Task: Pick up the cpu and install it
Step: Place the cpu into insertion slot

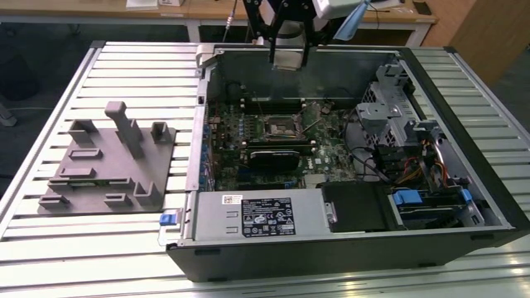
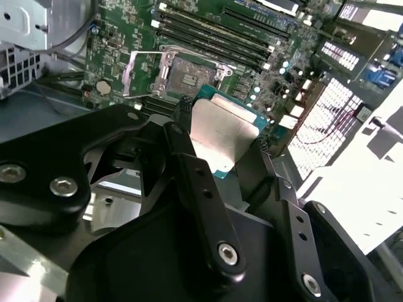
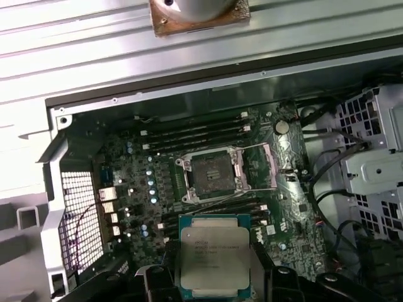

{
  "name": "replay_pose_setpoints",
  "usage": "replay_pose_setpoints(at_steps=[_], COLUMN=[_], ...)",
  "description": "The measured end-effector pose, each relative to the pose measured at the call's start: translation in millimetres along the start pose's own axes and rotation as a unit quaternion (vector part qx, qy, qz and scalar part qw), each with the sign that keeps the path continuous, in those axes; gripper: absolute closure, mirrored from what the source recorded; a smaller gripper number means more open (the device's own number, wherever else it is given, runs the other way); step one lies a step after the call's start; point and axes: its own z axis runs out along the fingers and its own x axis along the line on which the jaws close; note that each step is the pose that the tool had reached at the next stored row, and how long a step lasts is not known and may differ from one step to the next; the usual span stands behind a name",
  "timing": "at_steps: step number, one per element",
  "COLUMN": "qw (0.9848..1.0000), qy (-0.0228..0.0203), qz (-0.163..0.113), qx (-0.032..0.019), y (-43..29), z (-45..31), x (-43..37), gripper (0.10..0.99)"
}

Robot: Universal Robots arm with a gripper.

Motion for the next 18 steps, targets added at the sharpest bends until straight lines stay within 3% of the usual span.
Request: replay_pose_setpoints(at_steps=[5, 9, 13, 18], qw=[0.9994, 0.9979, 0.9954, 0.9908], qy=[-0.0027, -0.005, -0.0074, -0.0104], qz=[0.035, 0.065, 0.095, 0.135], qx=[-0.0004, -0.0007, -0.001, -0.0013], y=[0.1, 0.2, 0.2, 0.2], z=[0.0, 0.1, 0.1, 0.1], x=[0.0, 0.0, 0.1, 0.1], gripper=[0.557, 0.557, 0.557, 0.557])
